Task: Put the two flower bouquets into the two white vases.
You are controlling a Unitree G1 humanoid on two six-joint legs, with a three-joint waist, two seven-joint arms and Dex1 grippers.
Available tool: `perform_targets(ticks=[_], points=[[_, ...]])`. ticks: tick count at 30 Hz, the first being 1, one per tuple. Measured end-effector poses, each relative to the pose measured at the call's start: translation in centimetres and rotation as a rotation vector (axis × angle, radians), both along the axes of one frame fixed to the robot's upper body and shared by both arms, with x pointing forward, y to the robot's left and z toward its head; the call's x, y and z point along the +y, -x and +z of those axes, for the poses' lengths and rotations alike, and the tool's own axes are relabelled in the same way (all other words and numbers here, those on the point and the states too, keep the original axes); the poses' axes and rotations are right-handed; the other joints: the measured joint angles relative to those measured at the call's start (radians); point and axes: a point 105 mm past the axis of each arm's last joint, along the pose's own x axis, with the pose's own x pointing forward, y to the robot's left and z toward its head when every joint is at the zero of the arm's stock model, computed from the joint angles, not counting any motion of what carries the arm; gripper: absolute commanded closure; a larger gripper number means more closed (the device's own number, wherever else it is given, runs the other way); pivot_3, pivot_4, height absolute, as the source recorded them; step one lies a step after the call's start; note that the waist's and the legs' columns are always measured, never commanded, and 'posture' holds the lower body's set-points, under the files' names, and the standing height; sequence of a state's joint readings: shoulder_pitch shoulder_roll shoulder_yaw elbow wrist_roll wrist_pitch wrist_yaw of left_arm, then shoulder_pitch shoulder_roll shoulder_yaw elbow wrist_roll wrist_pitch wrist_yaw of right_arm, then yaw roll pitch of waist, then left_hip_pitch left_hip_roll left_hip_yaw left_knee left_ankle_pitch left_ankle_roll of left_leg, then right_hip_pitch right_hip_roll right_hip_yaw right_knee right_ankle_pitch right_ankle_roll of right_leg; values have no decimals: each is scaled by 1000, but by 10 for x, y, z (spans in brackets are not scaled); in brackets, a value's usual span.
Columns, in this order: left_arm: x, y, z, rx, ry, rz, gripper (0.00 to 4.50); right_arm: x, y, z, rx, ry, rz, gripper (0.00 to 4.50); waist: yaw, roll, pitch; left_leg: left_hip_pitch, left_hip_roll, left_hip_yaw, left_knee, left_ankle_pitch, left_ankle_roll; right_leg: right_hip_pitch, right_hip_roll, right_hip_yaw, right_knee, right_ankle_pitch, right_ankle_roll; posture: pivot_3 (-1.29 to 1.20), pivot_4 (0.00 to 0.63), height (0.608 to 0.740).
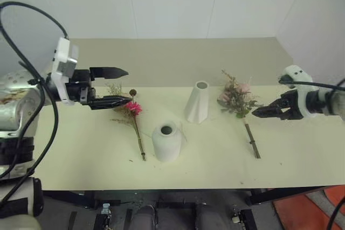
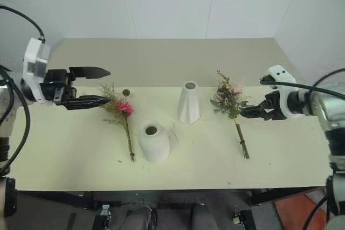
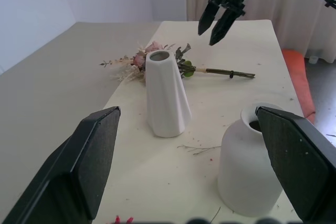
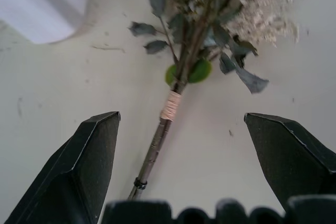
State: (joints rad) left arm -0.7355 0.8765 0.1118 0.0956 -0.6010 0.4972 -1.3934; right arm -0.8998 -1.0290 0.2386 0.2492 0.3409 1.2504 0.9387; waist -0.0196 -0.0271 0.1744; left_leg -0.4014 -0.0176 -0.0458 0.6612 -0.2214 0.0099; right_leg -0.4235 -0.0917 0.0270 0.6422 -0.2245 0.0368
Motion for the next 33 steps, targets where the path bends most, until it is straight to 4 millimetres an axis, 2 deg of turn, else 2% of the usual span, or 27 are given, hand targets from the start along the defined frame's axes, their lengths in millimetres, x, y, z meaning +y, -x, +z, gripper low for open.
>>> perform_targets(ticks=[4, 8, 14, 17, 28, 33], points=[[-8, -7, -2, 12, 18, -18, 0, 0, -7, -21, 115, 18, -39, 33, -4, 0, 0, -3, 0, 0, 0, 0, 0, -3, 0, 0, 0, 0, 0, 0, 150, 740], [-14, -9, -3, -13, 11, -34, 0, 9, -17, -27, 176, 1, -27, 33, -14, 0, 0, -3, 0, 0, 0, 0, 0, -3, 0, 0, 0, 0, 1, 0, 150, 740], [-13, -12, -6, -7, 15, -18, 0, 20, -25, -38, 224, 21, 25, 33, -23, 0, 0, -3, 0, -1, 0, 0, 0, -2, 0, 0, 1, 0, 1, 0, 150, 740], [-11, -11, -8, -1, 18, -8, 0, 25, -27, -48, 260, 25, 31, 627, -26, 0, 0, -2, 0, -1, 0, 0, 0, -3, 0, 0, 2, 1, 1, 0, 150, 740], [-6, -9, -13, -2, 18, 22, 0, 31, -41, -54, 226, 50, 71, 4257, -26, 0, 0, -2, -1, -1, 1, 0, 0, -3, 0, 0, 3, 1, 1, 0, 150, 740], [-2, -10, -13, -6, 20, 42, 0, 28, -47, -45, 168, -20, 19, 4276, -26, 0, 0, -2, -1, -1, 1, 0, 0, -3, 0, 0, 4, 1, 0, 0, 150, 740]])
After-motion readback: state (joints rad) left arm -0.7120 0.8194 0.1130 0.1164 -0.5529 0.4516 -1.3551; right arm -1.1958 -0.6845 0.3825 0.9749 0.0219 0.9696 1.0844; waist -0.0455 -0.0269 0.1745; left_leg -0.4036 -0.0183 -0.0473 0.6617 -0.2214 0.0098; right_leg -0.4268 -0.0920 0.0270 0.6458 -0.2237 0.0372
